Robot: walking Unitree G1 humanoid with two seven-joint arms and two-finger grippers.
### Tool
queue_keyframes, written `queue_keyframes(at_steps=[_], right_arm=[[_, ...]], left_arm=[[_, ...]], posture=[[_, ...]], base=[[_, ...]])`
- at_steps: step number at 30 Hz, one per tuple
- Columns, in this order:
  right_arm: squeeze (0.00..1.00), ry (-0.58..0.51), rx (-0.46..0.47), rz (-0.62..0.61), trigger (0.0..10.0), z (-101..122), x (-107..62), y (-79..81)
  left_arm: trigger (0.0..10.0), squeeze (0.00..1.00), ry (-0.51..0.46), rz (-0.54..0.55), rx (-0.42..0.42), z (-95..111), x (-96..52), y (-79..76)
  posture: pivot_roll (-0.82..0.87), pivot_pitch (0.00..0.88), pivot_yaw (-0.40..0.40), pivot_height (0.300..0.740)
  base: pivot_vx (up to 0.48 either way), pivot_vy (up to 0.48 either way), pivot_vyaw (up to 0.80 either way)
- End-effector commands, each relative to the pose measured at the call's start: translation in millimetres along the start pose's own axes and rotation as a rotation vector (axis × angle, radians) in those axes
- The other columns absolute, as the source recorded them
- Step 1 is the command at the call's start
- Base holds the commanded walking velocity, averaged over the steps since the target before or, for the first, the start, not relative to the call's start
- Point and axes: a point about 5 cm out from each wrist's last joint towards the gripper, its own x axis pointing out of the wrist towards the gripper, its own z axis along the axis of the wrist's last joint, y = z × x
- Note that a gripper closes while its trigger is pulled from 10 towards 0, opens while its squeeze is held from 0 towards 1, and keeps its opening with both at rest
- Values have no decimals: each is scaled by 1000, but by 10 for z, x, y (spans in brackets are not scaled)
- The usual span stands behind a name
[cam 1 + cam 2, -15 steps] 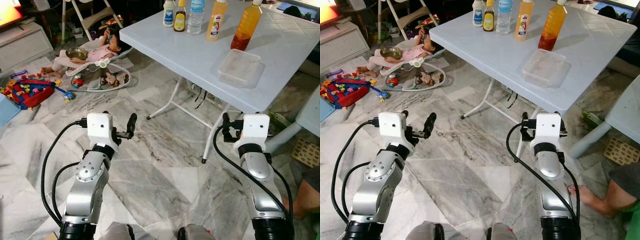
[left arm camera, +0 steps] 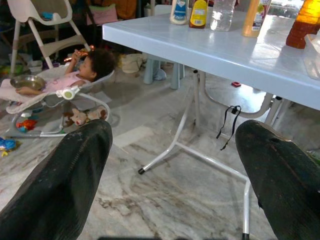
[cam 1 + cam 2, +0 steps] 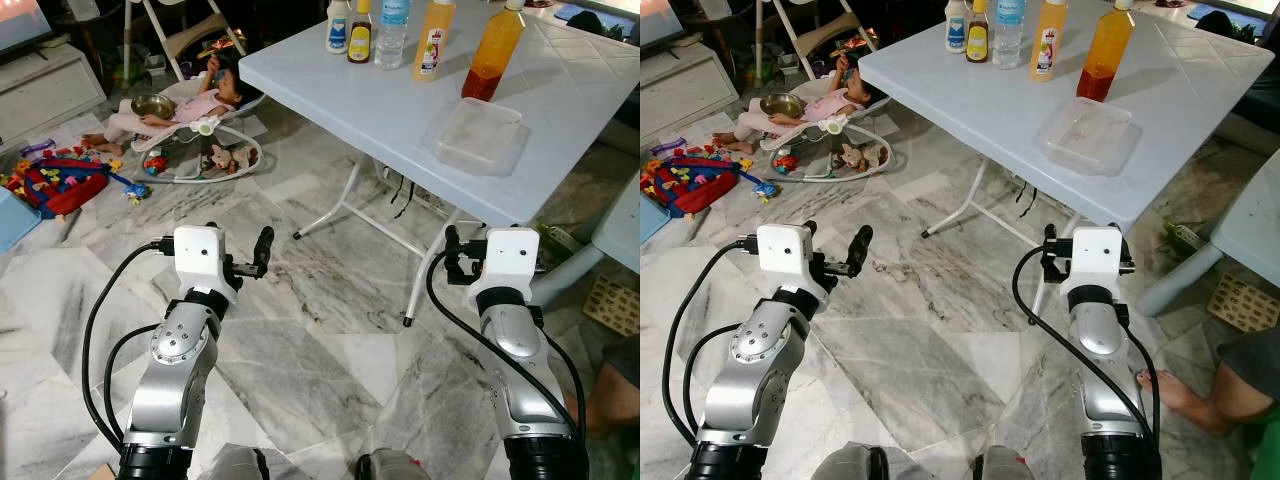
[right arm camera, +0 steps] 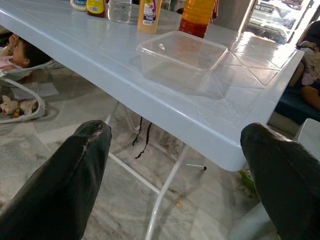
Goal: Restocking fridge
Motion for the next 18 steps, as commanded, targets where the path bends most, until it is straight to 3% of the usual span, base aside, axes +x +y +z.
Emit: queue_keyframes(at_steps=[1,18], right_arm=[[0,-3,120,106,10000,222,-10,120],[0,3,114,109,10000,217,-41,104]], left_arm=[[10000,0,16,67,26,-21,-39,103],[10000,0,12,59,23,-20,-25,69]], posture=[[-55,107,47,740],[-62,110,44,740]], base=[[0,0,0],[0,0,0]])
